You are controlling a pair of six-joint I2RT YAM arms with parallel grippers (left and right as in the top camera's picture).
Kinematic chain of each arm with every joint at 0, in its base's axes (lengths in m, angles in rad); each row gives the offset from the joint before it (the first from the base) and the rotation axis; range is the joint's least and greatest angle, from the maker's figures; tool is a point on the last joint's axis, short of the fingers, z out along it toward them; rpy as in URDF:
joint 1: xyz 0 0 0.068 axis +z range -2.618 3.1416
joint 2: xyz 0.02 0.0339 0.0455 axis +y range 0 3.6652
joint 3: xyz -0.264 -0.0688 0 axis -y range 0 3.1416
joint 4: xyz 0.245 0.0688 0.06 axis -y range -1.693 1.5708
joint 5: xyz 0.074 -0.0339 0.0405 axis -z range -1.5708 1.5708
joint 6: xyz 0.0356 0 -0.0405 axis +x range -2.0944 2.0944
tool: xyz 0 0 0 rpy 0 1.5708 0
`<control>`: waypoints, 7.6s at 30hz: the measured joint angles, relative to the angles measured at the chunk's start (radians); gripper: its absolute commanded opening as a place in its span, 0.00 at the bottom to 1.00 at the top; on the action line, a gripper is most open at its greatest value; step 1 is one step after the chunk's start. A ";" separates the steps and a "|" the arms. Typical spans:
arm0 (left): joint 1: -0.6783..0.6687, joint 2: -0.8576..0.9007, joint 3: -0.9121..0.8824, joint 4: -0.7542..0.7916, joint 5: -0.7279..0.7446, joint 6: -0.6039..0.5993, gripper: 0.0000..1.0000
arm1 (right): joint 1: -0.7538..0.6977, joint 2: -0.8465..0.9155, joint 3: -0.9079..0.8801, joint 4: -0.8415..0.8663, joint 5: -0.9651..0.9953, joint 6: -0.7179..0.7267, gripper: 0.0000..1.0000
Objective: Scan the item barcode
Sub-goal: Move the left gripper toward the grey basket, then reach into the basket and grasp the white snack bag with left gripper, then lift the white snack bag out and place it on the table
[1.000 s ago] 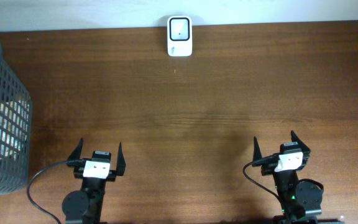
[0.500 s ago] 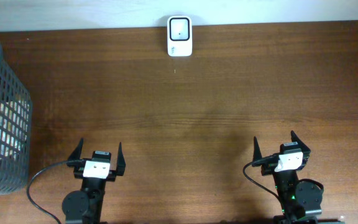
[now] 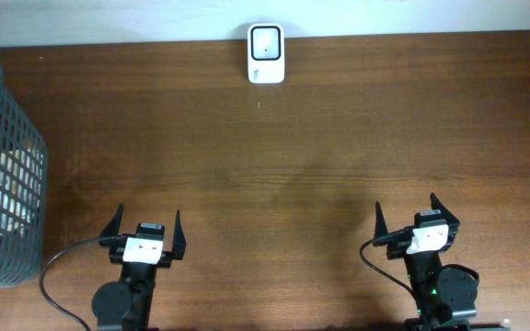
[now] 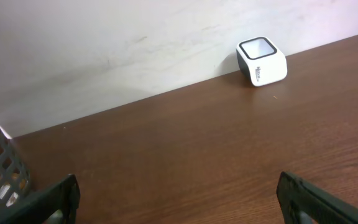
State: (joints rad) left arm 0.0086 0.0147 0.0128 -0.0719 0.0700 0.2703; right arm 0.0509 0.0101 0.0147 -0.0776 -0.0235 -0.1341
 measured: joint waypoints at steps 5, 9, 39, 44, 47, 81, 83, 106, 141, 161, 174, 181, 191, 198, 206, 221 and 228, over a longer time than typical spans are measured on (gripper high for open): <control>0.000 0.000 0.000 0.000 0.000 0.000 0.99 | 0.000 0.000 0.000 0.000 0.000 -0.001 0.99; 0.000 0.000 0.000 0.000 0.000 0.000 0.99 | 0.000 0.000 0.000 0.000 0.000 0.000 0.99; 0.000 0.465 0.511 -0.189 0.056 -0.031 0.99 | 0.000 0.000 0.000 0.000 0.000 -0.001 0.99; 0.000 0.749 0.859 -0.448 0.095 -0.032 0.99 | 0.000 0.000 0.000 -0.001 0.000 -0.001 0.99; 0.000 0.947 1.109 -0.656 0.106 -0.035 0.99 | 0.000 0.000 0.000 0.001 0.000 0.000 0.99; 0.790 1.437 1.750 -0.826 -0.113 -0.395 0.99 | 0.000 0.000 0.000 0.000 0.000 0.000 0.99; 0.809 1.500 1.750 -0.837 -0.113 -0.383 1.00 | 0.000 0.000 0.000 0.000 0.000 0.000 0.99; 0.920 1.761 1.659 -0.798 0.072 0.078 0.99 | 0.000 0.000 0.000 0.000 0.000 0.000 0.99; 0.921 2.099 1.647 -0.708 0.122 0.235 0.19 | 0.000 0.000 0.000 0.000 0.000 0.000 0.99; 0.921 1.905 1.748 -0.707 0.142 -0.039 0.00 | 0.000 0.000 0.000 0.000 0.000 -0.001 0.99; 0.723 1.478 1.785 -0.760 0.541 -0.294 0.00 | 0.000 0.000 0.000 0.000 0.000 -0.001 0.99; 0.279 1.466 1.680 -0.929 0.443 -0.298 0.00 | 0.000 0.000 0.000 0.000 0.000 0.000 0.99; -0.039 1.470 1.128 -0.624 0.249 -0.425 0.00 | 0.000 0.000 0.000 0.000 0.000 0.000 0.99; -0.116 1.471 0.821 -0.219 0.231 -0.503 0.00 | 0.000 0.001 0.000 0.000 0.000 0.000 0.99; -0.133 1.473 0.790 -0.177 0.156 -0.534 0.04 | 0.000 0.001 0.000 0.000 0.000 -0.001 0.99; -0.133 1.534 0.993 -0.443 0.149 -0.479 0.99 | 0.000 0.001 0.000 0.000 0.000 0.000 0.99; -0.133 1.534 1.249 -0.659 0.146 -0.356 0.52 | 0.000 0.001 0.000 0.000 0.000 -0.001 0.99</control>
State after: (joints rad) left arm -0.1242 1.5486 1.2621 -0.7311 0.2157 -0.0853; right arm 0.0509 0.0109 0.0147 -0.0772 -0.0235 -0.1349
